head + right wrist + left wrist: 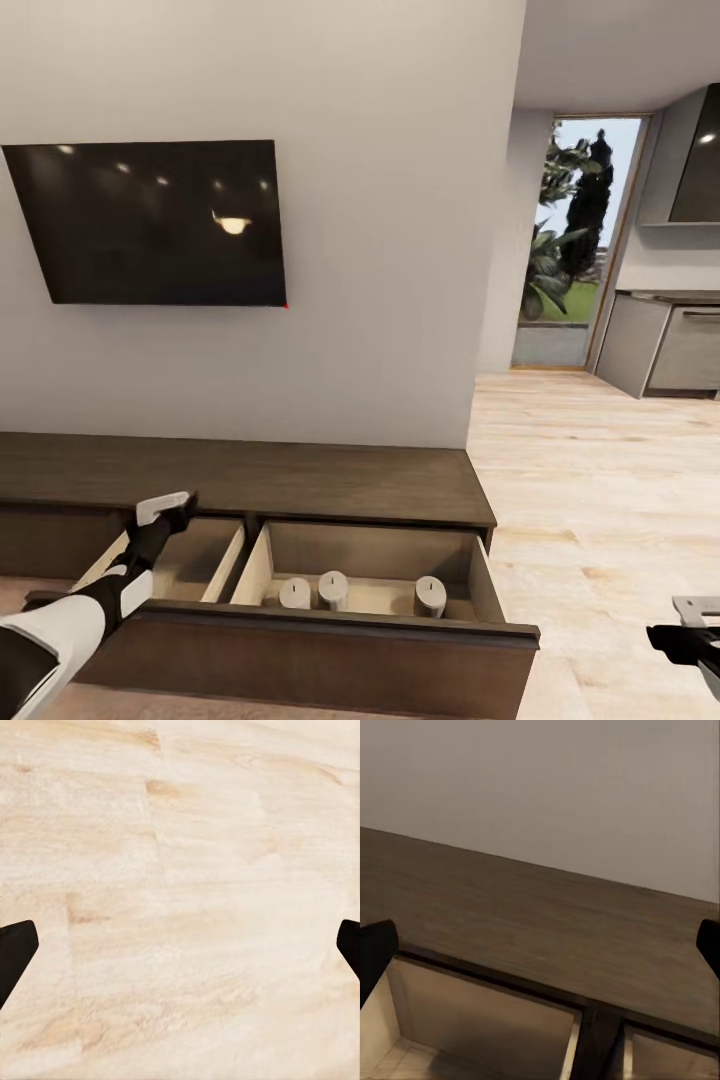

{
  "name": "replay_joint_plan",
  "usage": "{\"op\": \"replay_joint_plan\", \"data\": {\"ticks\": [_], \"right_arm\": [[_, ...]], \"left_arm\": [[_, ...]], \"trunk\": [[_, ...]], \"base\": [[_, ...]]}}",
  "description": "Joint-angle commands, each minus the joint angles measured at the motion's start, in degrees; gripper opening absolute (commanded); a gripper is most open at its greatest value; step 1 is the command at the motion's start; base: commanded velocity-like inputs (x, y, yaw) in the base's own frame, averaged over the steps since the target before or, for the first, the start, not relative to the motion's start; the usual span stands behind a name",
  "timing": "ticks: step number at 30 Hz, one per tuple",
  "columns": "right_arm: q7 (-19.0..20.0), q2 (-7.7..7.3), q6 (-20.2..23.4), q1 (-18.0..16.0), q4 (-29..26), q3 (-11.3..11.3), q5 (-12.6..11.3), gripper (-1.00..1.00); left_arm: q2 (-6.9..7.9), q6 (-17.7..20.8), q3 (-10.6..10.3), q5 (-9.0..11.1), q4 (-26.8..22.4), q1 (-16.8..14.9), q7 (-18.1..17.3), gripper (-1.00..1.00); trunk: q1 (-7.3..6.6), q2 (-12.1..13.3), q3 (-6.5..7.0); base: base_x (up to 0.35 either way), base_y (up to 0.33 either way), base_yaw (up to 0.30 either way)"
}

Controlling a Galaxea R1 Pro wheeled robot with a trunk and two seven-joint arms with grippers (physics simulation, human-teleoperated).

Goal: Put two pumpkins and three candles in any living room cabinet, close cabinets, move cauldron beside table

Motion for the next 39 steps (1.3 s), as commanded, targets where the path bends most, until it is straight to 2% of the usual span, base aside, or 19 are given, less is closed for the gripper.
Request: {"op": "replay_joint_plan", "data": {"ticks": [1, 4, 5, 7, 8, 9, 11, 12, 16, 19, 21, 26, 29, 31, 33, 34, 35, 38, 39], "right_arm": [[0.2, 0.09, -0.4, 0.0, 0.2, 0.5, -0.5, 1.0], [0.2, 0.23, -0.6, 0.4, 0.2, 0.5, -0.5, 1.0], [0.2, 0.25, -0.7, 0.5, 0.2, 0.5, -0.5, 1.0], [0.2, 0.26, -0.7, 0.7, 0.2, 0.5, -0.5, 1.0], [0.2, 0.26, -0.7, 0.8, 0.2, 0.5, -0.5, 1.0], [0.2, 0.23, -0.8, 0.9, 0.2, 0.5, -0.5, 1.0], [0.2, 0.2, -0.8, 1.0, 0.2, 0.5, -0.5, 1.0], [0.2, 0.26, -1.2, 1.2, 0.2, 0.5, -0.5, 1.0], [0.2, 0.27, -1.3, 1.3, 0.2, 0.5, -0.4, 1.0], [0.2, 0.27, -1.3, 1.3, 0.2, 0.5, -0.4, 1.0], [0.2, 0.28, -1.3, 1.3, 0.2, 0.5, -0.4, 1.0], [0.2, 0.27, -1.3, 1.4, 0.2, 0.5, -0.5, 1.0], [0.2, 0.27, -1.4, 1.4, 0.2, 0.5, -0.4, 1.0], [0.2, 0.27, -1.3, 1.4, 0.2, 0.5, -0.4, 1.0], [0.2, 0.31, -1.4, 1.4, 0.2, 0.5, -0.4, 1.0], [0.2, 0.33, -1.4, 1.4, 0.2, 0.5, -0.4, 1.0], [0.2, 0.33, -1.4, 1.4, 0.2, 0.5, -0.4, 1.0], [0.2, 0.29, -1.4, 1.4, 0.2, 0.5, -0.4, 1.0], [0.2, 0.28, -1.4, 1.4, 0.2, 0.5, -0.4, 1.0]], "left_arm": [[0.36, 1.5, -0.3, 0.9, 0.0, 0.0, -1.0, 1.0], [0.86, 4.0, -0.2, 2.4, 0.0, 0.0, -2.0, 1.0], [1.05, 4.0, -0.2, 4.4, 0.0, 0.0, -2.2, 1.0], [2.2, 2.7, -0.2, 13.3, 0.2, 0.0, -5.0, 1.0], [2.28, 2.3, -0.2, 14.8, 0.3, 0.1, -5.4, 1.0], [2.06, -1.1, -0.2, 18.6, 0.3, 1.7, -6.5, 1.0], [0.56, -4.8, -0.3, 20.1, 0.3, 4.3, -6.3, 1.0], [-5.19, -16.8, -0.4, 14.5, 0.4, 8.9, 2.2, 1.0], [-8.82, -24.1, -0.4, 5.1, 0.4, 12.5, 12.7, 1.0], [-10.6, -26.0, -0.4, -0.6, 0.4, 14.2, 18.5, 1.0], [-12.37, -26.9, -0.4, -7.2, 0.4, 15.6, 23.8, 1.0], [-14.26, -27.5, -0.4, -16.0, 0.3, 17.8, 31.1, 1.0], [-16.34, -27.5, -0.4, -23.4, 0.2, 20.2, 36.4, 1.0], [-17.1, -27.5, -0.4, -26.5, 0.2, 21.4, 39.1, 1.0], [-18.01, -27.5, -0.5, -31.5, 0.1, 22.9, 43.7, 1.0], [-18.48, -27.5, -0.5, -35.1, 0.1, 23.8, 46.9, 1.0], [-18.67, -27.5, -0.5, -37.0, 0.1, 24.2, 48.5, 1.0], [-19.9, -27.5, -0.5, -46.1, 0.0, 26.8, 55.8, 1.0], [-20.23, -27.5, -0.5, -47.7, 0.0, 27.4, 57.1, 1.0]], "trunk": [[-0.01, 0.0, -0.06], [-0.01, 0.0, -0.06], [-0.01, 0.0, -0.06], [-0.01, 0.0, -0.06], [-0.01, 0.0, -0.06], [-0.01, 0.0, -0.06], [-0.01, 0.0, -0.06], [-0.01, 0.0, -0.06], [-0.01, 0.0, -0.06], [-0.01, 0.0, -0.06], [-0.01, 0.0, -0.06], [-0.01, 0.0, -0.06], [-0.01, 0.0, -0.06], [-0.01, 0.0, -0.06], [-0.01, 0.0, -0.06], [-0.01, 0.0, -0.06], [-0.01, 0.0, -0.06], [-0.01, 0.0, -0.06], [-0.01, 0.0, -0.06]], "base": [[0.0, 0.0, 0.0], [0.0, 0.0, 0.0], [0.0, 0.0, 0.0], [0.0, 0.0, 0.0], [0.0, 0.0, 0.0], [0.0, 0.0, 0.0], [0.0, 0.0, 0.0], [0.0, 0.0, 0.0], [0.0, 0.0, 0.0], [0.0, 0.0, 0.0], [0.0, 0.0, 0.0], [0.0, 0.0, 0.0], [0.0, 0.0, 0.0], [0.0, 0.0, 0.0], [0.0, 0.0, 0.0], [0.0, 0.0, 0.0], [0.0, 0.0, 0.0], [0.0, 0.0, 0.0], [0.0, 0.0, 0.0]]}}
